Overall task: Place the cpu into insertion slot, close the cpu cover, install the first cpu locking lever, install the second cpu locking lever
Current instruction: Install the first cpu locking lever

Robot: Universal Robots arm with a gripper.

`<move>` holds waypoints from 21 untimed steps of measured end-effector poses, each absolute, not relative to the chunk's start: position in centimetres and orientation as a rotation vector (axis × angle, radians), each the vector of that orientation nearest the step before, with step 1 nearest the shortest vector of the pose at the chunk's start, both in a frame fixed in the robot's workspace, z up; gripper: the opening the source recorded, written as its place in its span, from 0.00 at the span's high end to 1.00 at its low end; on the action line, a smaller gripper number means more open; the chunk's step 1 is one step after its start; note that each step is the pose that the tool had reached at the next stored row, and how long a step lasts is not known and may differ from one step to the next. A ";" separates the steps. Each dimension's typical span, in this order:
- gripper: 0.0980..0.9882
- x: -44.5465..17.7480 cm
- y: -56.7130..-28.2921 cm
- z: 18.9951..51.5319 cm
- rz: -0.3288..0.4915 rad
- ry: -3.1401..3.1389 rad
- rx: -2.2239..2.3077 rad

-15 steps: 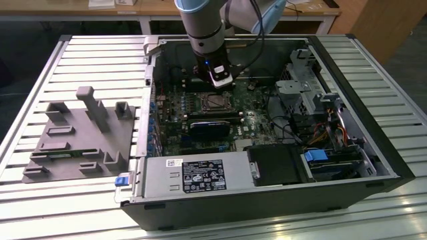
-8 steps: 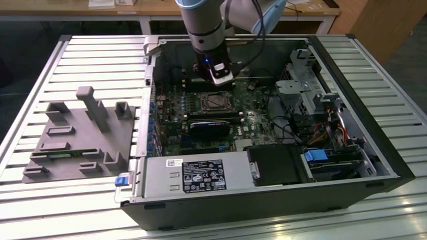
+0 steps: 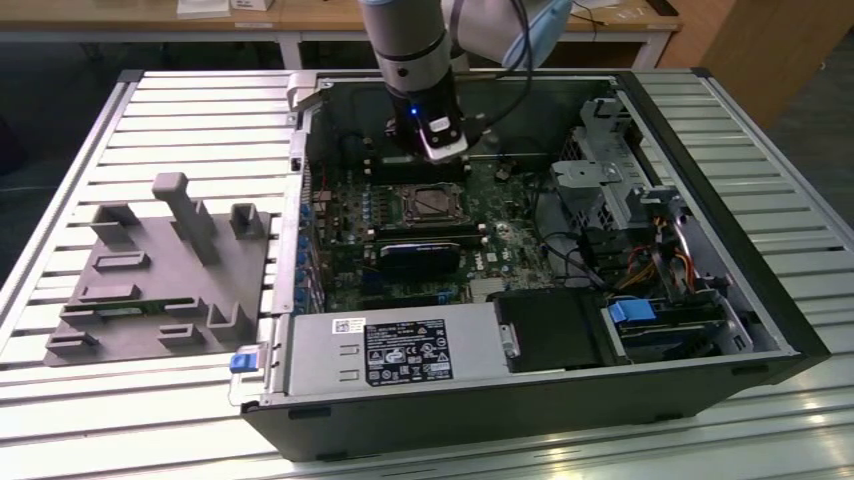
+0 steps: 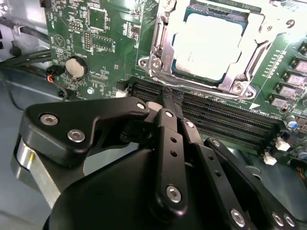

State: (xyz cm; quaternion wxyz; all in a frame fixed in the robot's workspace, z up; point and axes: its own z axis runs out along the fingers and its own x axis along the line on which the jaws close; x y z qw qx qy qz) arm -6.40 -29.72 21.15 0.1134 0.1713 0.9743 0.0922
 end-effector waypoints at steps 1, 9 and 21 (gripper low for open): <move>0.99 -6.4 -29.7 21.2 0.271 2.858 0.503; 0.99 -6.4 -29.7 21.2 0.253 2.860 0.501; 0.99 -6.2 -29.9 21.1 0.129 2.894 0.495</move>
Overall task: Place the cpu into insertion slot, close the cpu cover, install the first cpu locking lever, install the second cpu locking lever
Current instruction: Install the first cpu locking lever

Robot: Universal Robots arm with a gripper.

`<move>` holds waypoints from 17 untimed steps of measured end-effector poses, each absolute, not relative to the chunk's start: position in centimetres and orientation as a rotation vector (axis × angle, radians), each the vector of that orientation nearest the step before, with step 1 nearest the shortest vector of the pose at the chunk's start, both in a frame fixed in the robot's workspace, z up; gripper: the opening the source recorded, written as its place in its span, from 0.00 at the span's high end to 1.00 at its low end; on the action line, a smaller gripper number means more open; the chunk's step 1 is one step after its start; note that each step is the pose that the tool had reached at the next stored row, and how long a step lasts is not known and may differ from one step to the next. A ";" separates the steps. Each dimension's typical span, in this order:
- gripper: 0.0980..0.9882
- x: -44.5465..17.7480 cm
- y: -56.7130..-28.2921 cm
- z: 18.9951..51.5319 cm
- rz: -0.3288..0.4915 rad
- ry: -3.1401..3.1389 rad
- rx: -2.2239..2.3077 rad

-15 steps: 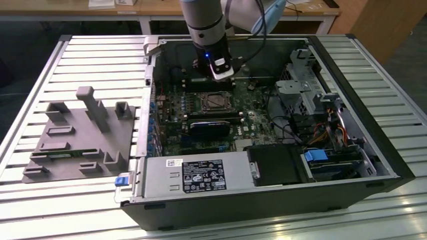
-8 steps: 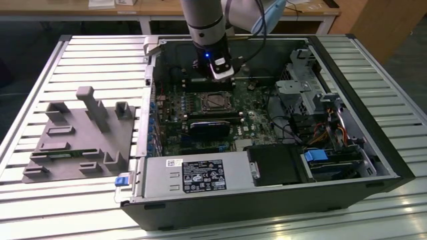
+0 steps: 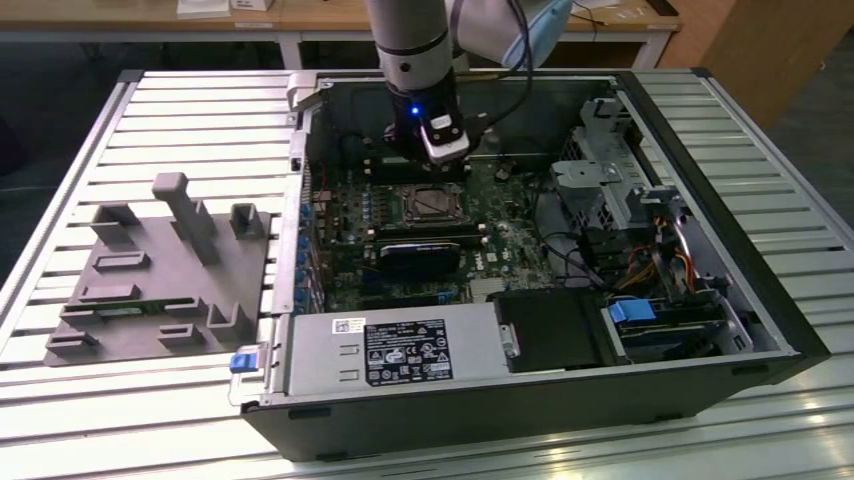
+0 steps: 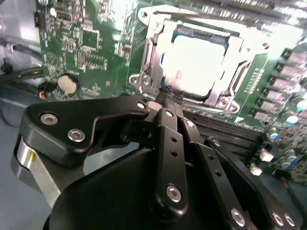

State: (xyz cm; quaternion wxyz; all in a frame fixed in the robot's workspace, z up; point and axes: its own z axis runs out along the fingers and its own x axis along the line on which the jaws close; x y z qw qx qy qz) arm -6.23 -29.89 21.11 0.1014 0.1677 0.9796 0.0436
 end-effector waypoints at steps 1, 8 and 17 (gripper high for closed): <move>0.99 -6.2 -30.0 21.1 0.122 2.896 0.495; 0.99 -6.2 -31.1 21.1 0.097 2.907 0.495; 0.99 -6.2 -32.4 21.1 0.072 2.943 0.504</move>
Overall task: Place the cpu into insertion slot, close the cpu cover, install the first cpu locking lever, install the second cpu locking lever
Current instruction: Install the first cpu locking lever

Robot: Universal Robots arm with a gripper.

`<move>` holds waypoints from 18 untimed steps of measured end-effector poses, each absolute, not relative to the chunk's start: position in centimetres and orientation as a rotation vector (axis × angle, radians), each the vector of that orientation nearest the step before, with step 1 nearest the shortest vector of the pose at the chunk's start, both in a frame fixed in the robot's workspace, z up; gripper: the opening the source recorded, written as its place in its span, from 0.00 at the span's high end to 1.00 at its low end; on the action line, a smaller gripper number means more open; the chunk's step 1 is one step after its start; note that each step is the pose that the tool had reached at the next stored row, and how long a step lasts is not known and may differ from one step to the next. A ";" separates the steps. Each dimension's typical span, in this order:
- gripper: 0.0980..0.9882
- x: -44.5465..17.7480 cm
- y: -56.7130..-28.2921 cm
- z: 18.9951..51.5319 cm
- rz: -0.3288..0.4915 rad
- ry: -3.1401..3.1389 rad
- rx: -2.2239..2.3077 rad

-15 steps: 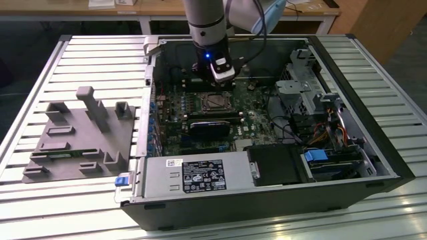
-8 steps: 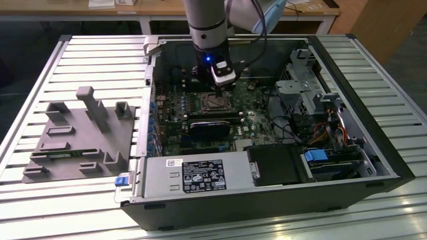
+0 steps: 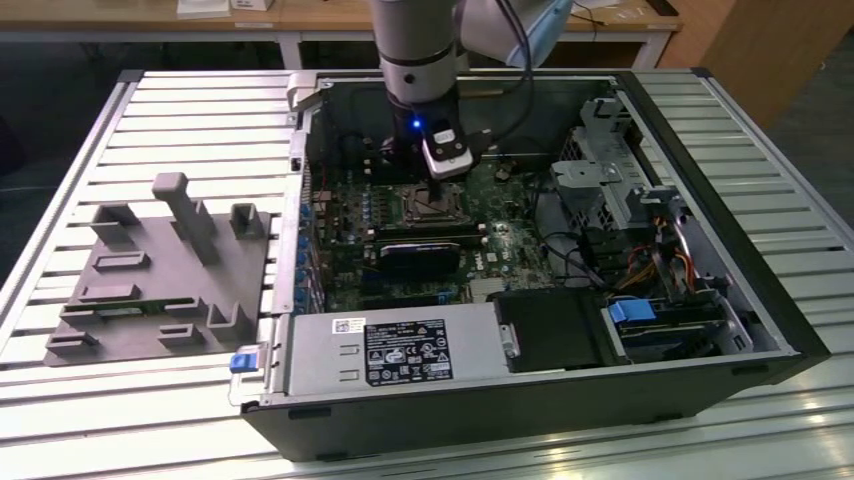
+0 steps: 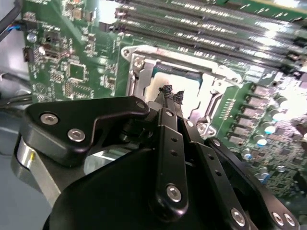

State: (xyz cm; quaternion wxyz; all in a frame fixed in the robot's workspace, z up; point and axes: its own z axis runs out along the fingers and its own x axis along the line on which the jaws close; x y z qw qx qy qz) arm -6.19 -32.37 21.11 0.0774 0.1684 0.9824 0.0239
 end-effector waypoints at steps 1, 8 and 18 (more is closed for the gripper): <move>0.99 -6.2 -32.4 21.1 0.069 2.948 0.506; 0.99 -6.2 -32.5 21.3 0.061 2.955 0.508; 0.99 -6.2 -32.5 22.4 0.062 2.955 0.508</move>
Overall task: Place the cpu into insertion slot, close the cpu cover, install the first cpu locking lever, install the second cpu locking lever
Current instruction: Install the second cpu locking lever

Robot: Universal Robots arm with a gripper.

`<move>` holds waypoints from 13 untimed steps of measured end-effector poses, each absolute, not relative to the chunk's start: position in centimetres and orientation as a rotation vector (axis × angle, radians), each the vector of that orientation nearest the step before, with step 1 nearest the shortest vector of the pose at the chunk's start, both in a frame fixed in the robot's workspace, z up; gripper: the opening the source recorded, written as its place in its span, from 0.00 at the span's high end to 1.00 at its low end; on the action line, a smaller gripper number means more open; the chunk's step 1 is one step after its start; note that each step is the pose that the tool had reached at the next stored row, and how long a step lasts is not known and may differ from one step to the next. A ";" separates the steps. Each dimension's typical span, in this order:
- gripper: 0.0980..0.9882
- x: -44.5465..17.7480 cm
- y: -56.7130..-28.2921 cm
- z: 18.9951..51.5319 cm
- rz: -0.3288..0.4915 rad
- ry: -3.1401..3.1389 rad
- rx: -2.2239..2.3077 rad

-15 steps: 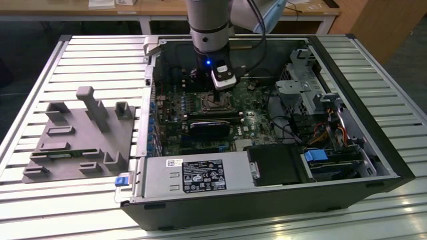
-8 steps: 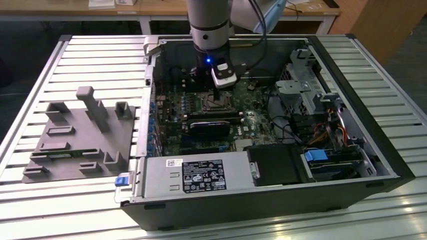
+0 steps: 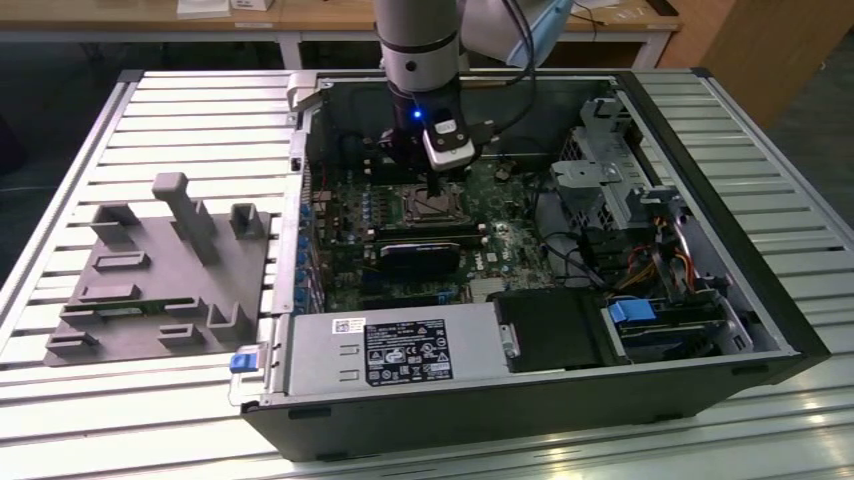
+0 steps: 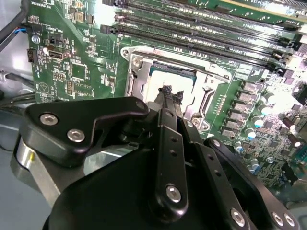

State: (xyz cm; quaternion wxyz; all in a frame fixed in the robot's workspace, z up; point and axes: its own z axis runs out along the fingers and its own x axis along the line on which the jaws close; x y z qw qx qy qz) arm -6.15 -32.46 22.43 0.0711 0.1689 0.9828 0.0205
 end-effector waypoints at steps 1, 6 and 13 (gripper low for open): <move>0.99 -6.2 -32.5 22.5 0.062 2.955 0.508; 0.99 -6.2 -32.5 22.6 0.061 2.956 0.508; 0.99 -6.2 -32.7 22.8 0.062 2.955 0.508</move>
